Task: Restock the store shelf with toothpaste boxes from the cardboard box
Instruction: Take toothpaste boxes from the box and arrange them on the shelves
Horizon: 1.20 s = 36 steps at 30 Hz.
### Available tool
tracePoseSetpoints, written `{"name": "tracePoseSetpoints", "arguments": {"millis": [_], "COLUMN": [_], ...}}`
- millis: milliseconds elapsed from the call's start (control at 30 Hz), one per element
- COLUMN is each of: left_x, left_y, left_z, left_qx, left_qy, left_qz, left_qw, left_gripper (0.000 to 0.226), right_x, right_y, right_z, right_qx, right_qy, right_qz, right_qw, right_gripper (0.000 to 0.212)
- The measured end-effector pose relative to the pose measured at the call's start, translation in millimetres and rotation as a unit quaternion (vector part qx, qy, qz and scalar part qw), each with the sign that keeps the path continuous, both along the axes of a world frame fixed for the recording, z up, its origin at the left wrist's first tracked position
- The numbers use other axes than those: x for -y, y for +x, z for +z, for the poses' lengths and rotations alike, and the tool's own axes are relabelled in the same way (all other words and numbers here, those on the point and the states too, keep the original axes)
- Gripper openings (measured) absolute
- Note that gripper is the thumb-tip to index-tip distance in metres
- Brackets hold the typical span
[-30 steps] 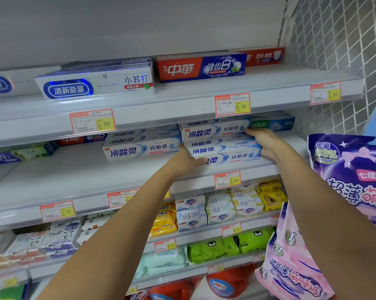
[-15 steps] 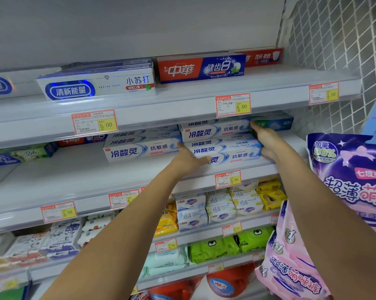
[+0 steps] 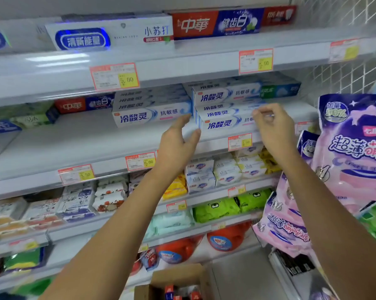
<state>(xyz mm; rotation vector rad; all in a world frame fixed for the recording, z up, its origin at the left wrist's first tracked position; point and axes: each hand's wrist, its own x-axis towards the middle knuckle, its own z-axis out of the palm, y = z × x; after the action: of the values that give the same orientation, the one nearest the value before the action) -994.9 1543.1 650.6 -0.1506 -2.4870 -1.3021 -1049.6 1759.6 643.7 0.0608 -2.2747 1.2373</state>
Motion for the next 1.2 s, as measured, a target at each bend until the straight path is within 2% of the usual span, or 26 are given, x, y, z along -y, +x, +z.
{"name": "tracePoseSetpoints", "arguments": {"millis": [67,100,167,233,367,467,567,700,800,933,967,1033,1133,1200], "left_x": [26.3,40.0,65.9,90.5,131.4,152.8,166.1,172.7,169.7,159.4,157.0,153.1,143.9,134.7], "left_y": [32.8,46.5,69.8,88.3,130.0,157.9,177.9,193.6,202.2,210.7,213.8,221.9,233.5,239.0], "left_z": [-29.0,-47.8,-91.0,-141.0,-246.0,-311.8,-371.8,-459.9,-526.8,-601.9,-619.0,-650.8,-682.2,-693.7], "left_qx": [-0.048,-0.042,0.014,0.097,0.287,0.376,0.473,0.529,0.549,0.558,0.563,0.571,0.594,0.595], "left_qy": [0.045,0.053,0.078,0.096,0.098,0.077,0.061,0.072,0.022,0.023,0.017,-0.009,-0.050,-0.091], "left_qz": [-0.039,-0.041,-0.017,0.014,0.070,0.104,0.128,0.141,0.122,0.120,0.119,0.104,0.084,0.081], "left_qw": [0.997,0.997,0.997,0.991,0.950,0.918,0.870,0.834,0.827,0.821,0.818,0.814,0.798,0.794], "left_gripper": [0.020,0.014,0.022,0.030,0.024,0.019,0.017,0.011,0.023,0.024,0.027,0.034,0.048,0.056], "right_x": [23.0,33.7,54.0,74.0,108.2,124.9,139.4,158.6,173.3,177.8,175.2,165.9,143.6,125.7], "right_y": [32.6,45.5,69.8,95.8,150.2,174.2,189.8,205.7,219.2,234.7,238.4,244.6,244.5,240.6], "right_z": [-27.0,-45.8,-92.9,-148.4,-256.0,-323.0,-389.8,-478.5,-544.6,-628.6,-646.7,-675.8,-702.4,-712.7], "right_qx": [0.002,0.011,0.054,0.134,0.316,0.436,0.536,0.617,0.656,0.702,0.705,0.692,0.648,0.638], "right_qy": [0.025,0.045,0.090,0.140,0.177,0.171,0.165,0.187,0.176,0.196,0.201,0.203,0.169,0.144], "right_qz": [0.054,0.073,0.093,0.110,0.143,0.170,0.186,0.188,0.179,0.171,0.170,0.161,0.110,0.066], "right_qw": [0.998,0.996,0.990,0.975,0.921,0.867,0.807,0.741,0.712,0.663,0.659,0.674,0.734,0.754], "right_gripper": [0.017,0.015,0.020,0.033,0.044,0.037,0.034,0.035,0.042,0.056,0.060,0.061,0.052,0.041]}}
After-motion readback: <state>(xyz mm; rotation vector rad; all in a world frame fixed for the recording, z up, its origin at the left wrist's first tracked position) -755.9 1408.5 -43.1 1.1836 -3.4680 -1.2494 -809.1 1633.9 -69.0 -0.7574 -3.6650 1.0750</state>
